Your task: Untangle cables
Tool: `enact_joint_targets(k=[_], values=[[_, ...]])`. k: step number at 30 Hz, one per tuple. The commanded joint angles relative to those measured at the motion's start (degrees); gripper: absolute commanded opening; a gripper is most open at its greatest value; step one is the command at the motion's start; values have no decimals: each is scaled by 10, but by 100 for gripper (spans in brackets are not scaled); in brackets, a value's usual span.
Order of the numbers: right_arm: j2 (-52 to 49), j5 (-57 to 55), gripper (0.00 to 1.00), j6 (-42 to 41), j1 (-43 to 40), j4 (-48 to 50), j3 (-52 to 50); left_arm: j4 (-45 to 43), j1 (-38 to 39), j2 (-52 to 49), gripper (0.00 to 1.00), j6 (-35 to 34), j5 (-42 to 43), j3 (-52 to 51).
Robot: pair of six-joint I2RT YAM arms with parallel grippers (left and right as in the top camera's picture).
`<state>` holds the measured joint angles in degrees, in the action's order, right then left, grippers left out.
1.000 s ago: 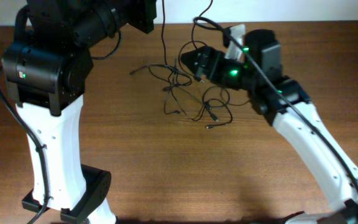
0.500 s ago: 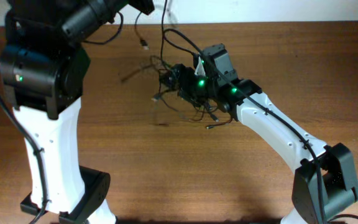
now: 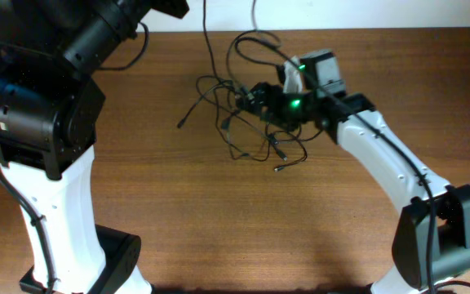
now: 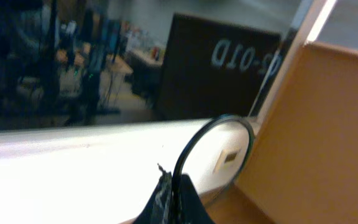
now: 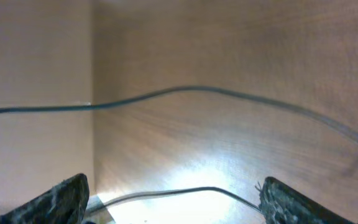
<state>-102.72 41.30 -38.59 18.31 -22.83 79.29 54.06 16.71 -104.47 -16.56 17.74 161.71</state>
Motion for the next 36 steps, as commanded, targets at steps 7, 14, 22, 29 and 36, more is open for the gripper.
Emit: enact_joint_targets(k=[7,14,22,29,36], values=[[60,138,88,110,-24,10,5,64,0,-24,0,-6,-26,3],[72,172,91,110,-15,2,5,64,0,-27,0,-6,-26,3],[71,-13,90,66,-2,-33,5,64,0,-27,0,-9,5,3],[68,-18,91,62,32,-19,5,64,0,-27,0,-23,5,3],[67,-34,91,35,42,-7,5,65,0,-27,0,-23,11,3]])
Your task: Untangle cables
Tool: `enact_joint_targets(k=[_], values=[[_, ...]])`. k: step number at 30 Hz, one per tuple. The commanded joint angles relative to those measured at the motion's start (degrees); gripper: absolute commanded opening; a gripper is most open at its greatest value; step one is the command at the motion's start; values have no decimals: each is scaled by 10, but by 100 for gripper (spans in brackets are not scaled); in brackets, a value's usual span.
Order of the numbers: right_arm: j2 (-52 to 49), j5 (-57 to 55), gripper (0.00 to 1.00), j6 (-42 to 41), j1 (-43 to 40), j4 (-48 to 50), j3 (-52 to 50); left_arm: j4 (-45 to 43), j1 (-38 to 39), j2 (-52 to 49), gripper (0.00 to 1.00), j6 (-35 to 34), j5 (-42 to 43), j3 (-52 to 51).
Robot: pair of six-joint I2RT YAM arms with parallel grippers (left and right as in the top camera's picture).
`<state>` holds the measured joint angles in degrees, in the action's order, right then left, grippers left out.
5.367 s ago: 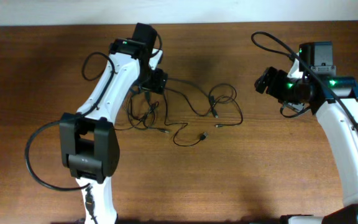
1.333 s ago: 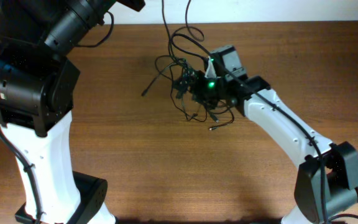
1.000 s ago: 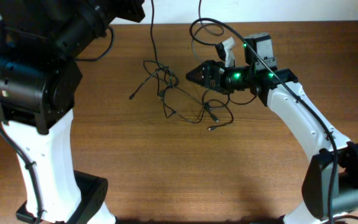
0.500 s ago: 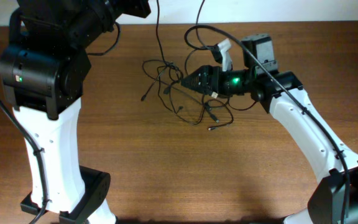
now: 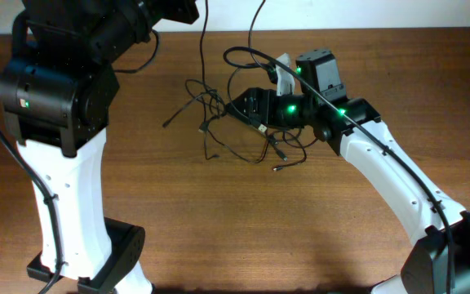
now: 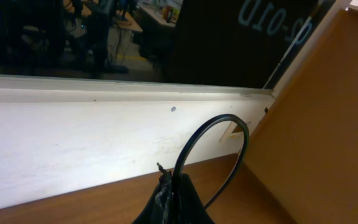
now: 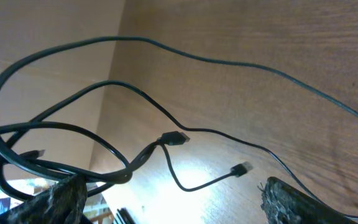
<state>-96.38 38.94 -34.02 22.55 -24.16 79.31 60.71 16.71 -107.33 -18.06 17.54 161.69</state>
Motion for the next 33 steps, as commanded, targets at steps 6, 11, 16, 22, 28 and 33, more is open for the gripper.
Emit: enact_joint_targets(k=[6,11,16,22,28,33], values=[[3,-23,90,-27,22,10,5,-2,0,2,0,-13,28,4],[3,-40,90,-53,26,16,5,-2,1,2,0,-19,28,4],[3,-19,90,-54,26,-8,5,-2,1,2,0,-19,26,4],[3,-17,90,-54,26,-18,5,-2,1,2,0,-19,26,4],[3,-35,90,-55,26,23,5,0,1,2,0,-19,29,4],[-4,-126,90,-58,30,49,5,0,1,2,0,-50,55,4]])
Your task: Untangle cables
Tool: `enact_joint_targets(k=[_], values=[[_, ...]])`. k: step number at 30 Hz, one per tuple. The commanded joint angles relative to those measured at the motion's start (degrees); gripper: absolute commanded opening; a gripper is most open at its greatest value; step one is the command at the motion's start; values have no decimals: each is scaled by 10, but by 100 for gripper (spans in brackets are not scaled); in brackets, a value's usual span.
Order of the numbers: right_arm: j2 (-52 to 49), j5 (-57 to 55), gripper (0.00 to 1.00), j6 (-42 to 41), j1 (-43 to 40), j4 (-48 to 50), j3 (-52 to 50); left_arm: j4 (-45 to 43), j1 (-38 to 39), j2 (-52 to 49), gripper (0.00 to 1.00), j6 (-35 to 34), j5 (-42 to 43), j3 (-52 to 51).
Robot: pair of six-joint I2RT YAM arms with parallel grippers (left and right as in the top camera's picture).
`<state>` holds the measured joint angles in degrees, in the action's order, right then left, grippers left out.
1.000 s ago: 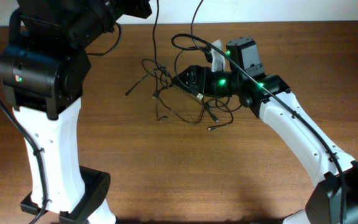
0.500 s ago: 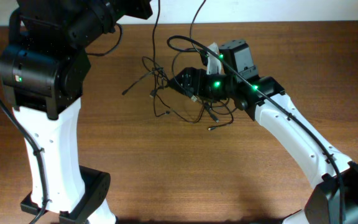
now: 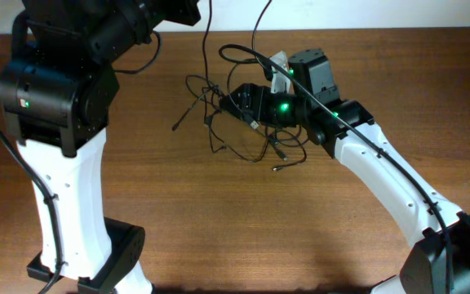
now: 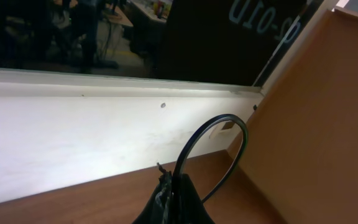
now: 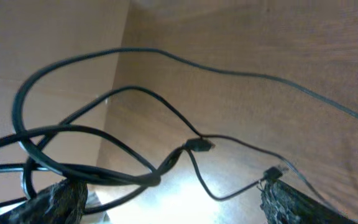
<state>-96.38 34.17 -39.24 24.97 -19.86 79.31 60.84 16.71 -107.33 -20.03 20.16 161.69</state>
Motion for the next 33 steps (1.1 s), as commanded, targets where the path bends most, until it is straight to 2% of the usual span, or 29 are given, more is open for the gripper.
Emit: enact_joint_targets(k=[1,6,13,15,19,20,23,27,30,33], values=[[-8,-109,90,-10,9,6,5,-1,1,2,0,-40,32,4],[-45,-191,90,-33,31,8,5,-2,1,2,0,-112,32,4],[-92,-200,90,-48,16,-9,5,-12,-30,29,0,-131,32,5],[-92,-181,90,-44,16,-9,5,-11,-35,35,0,-122,30,5],[-87,-49,90,43,6,-5,5,21,-35,33,0,-56,25,5],[-79,1,87,73,-4,-5,5,36,-35,33,0,-22,25,5],[-38,83,86,148,-27,-6,5,68,-35,32,0,-8,7,3],[55,94,86,148,-79,-11,5,115,-35,31,0,36,2,-8],[124,72,86,79,-158,-29,5,139,-35,31,0,48,-24,-37],[149,79,86,71,-213,-63,5,137,-35,31,0,47,-24,-66]])
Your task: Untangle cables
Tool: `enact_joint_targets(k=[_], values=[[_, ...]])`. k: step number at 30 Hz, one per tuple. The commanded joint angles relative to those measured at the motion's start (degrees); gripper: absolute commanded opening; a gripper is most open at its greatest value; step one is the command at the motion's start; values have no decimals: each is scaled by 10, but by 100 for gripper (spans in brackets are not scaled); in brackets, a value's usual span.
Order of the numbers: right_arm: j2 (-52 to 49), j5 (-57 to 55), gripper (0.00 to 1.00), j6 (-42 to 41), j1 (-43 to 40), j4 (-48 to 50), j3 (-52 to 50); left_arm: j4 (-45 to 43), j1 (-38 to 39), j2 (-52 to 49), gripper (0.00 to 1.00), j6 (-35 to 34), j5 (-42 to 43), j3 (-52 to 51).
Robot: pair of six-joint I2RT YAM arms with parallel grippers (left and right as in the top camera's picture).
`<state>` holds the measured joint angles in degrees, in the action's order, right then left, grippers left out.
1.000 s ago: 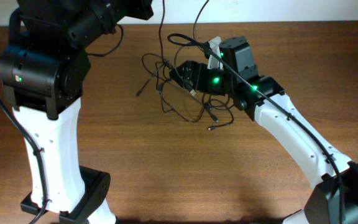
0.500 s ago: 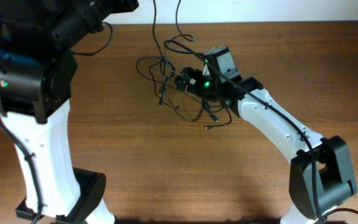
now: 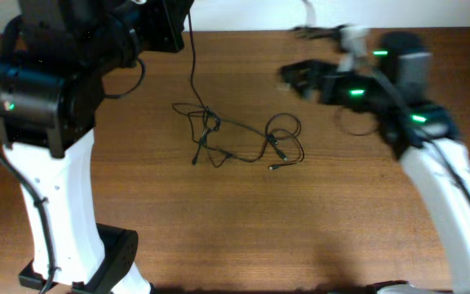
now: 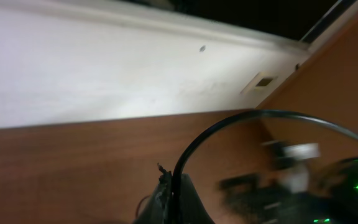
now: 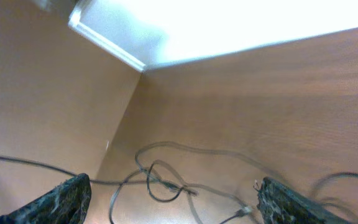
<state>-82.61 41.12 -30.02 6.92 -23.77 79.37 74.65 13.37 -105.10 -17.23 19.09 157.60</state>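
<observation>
A loose tangle of thin black cables lies flat at the table's middle, and shows in the right wrist view as thin black cables. One black cable rises from it towards the left arm. My left gripper is shut on that cable, which arcs up and right from the fingertips as a black cable loop. My right gripper, blurred, hangs above the table up and right of the tangle. In its own view the right gripper is open wide with nothing between the fingers.
The left arm's big black and white column fills the left side. A separate thin cable loop lies under the right arm. The table's back edge meets a white wall.
My right gripper was low among the cables at the centre; now it is up and to the right, clear of them. The tangle lies flatter and more spread out. The left gripper still holds its cable.
The right gripper stayed open in the middle of the tangle through all the earlier moments, with cables draped around it, while the left gripper held one cable raised. Now the right gripper is clear and the cables lie looser on the table.
</observation>
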Motion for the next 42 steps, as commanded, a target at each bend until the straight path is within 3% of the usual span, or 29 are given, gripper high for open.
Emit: enact_joint_targets(k=[1,9,15,22,33,36,37,39,42], values=[[12,9,86,-17,-32,-44,5,-5,-1,8,0,19,-13,-35],[-33,-24,87,50,52,-134,5,-50,-1,9,0,-66,-12,-57],[-81,-28,87,121,109,-116,5,-63,-1,8,0,-91,6,-57],[-120,-33,86,256,187,-37,5,-81,-2,8,0,-90,111,-57],[-172,-115,74,256,223,63,5,-122,-47,9,0,-91,282,-57],[-182,-115,64,256,223,93,5,-125,-62,9,0,-91,318,-57],[-182,-115,49,256,223,99,5,-125,-64,9,0,-93,322,-57],[-182,-115,30,251,223,98,5,-127,-68,9,0,-93,321,-57],[-182,-124,13,245,223,74,5,-138,-86,9,0,-93,315,-57]])
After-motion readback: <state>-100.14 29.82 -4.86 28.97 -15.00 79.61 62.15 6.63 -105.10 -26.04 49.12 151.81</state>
